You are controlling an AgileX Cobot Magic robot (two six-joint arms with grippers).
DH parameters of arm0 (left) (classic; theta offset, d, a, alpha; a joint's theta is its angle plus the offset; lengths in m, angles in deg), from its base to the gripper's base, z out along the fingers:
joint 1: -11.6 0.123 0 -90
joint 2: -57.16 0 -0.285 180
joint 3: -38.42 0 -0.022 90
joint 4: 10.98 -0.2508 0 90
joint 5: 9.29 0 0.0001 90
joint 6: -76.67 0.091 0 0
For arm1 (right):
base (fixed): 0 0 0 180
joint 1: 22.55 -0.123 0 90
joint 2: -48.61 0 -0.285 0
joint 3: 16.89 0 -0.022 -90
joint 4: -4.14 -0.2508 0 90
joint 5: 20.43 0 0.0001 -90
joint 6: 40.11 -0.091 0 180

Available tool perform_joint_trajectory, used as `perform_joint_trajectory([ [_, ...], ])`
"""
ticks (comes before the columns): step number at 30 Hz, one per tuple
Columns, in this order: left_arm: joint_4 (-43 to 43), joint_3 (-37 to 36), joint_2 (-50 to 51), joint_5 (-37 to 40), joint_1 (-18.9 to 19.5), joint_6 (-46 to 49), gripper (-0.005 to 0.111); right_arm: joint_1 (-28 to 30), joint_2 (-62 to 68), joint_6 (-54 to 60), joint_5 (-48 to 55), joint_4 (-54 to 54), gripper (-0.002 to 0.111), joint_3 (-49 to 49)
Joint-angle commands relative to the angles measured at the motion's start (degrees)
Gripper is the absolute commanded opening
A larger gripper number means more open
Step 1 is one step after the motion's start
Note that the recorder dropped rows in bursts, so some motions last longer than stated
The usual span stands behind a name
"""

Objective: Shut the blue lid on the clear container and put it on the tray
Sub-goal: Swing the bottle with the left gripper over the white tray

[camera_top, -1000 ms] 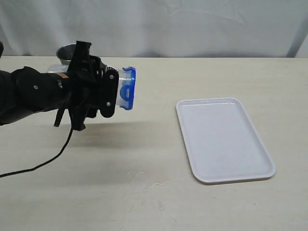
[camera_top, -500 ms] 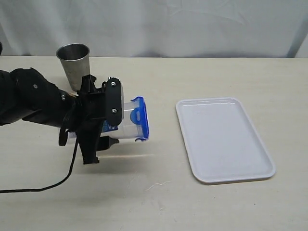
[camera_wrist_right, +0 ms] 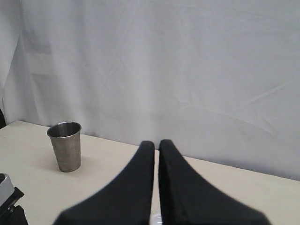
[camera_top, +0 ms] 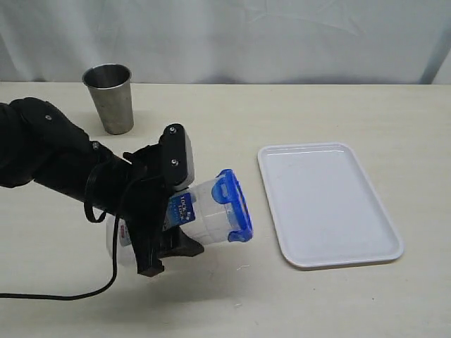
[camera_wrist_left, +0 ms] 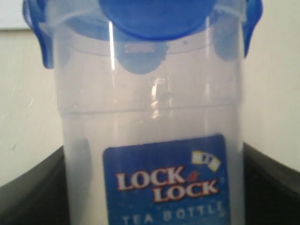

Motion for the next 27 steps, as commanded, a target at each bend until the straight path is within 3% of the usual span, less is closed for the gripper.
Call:
perform_joint_trajectory([
  [1,17.4,0.2,-0.5,12.4,0.1,21.4,0.000,0.1,-0.3,-0.4,-0.2,-0.1,0.004,0.3],
  [3,22.4,1.4,-0.5,13.9,0.1,21.8,0.000,0.1,-0.3,-0.4,-0.4,-0.1,0.004,0.3],
  [11,27.5,8.1,-0.5,13.7,0.1,21.8,0.000,0.1,1.1,-1.3,0.9,0.3,0.004,0.3],
  [14,33.0,12.3,0.1,20.1,0.1,21.8,0.000,0.1,2.8,-1.3,3.4,0.7,0.004,0.3],
  [19,39.3,19.4,4.9,30.4,0.0,21.8,0.000,0.3,4.9,-10.1,17.4,6.1,0.004,-0.5],
  [27,39.3,29.7,17.2,37.1,0.0,21.8,0.000,0.3,6.2,-7.1,11.7,8.3,0.004,-4.0],
])
